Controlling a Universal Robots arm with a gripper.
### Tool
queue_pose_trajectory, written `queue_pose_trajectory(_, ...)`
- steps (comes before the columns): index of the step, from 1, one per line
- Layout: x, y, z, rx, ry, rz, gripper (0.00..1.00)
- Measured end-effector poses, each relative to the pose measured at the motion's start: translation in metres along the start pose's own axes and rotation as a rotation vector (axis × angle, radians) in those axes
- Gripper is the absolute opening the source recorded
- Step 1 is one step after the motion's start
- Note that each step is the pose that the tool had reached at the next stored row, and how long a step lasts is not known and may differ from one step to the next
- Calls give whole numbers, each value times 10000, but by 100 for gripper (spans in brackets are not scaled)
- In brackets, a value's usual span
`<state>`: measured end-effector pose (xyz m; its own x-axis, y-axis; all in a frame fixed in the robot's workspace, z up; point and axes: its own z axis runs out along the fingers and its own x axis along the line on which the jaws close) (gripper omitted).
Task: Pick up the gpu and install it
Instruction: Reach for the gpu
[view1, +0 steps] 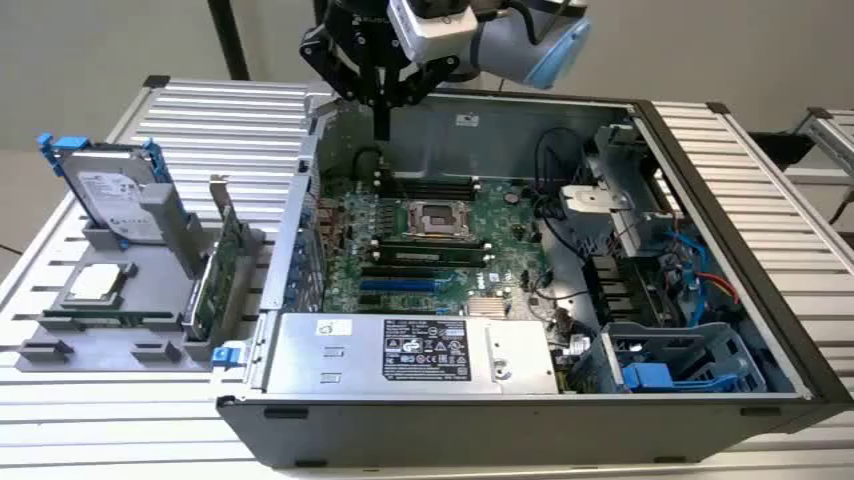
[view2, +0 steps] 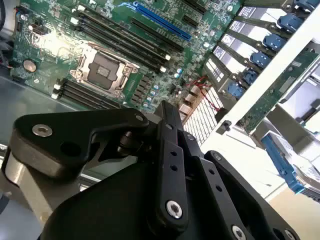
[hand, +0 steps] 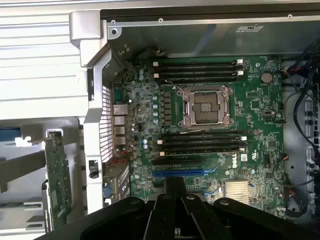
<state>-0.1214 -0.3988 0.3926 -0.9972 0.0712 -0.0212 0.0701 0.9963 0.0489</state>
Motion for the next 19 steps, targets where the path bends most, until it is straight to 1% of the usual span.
queue_pose_trajectory(1,0,0,0,0,0,0,0)
queue_pose_trajectory(3,0,0,0,-2,-26,-1,0)
queue_pose_trajectory(19,0,0,0,-4,-51,-3,0)
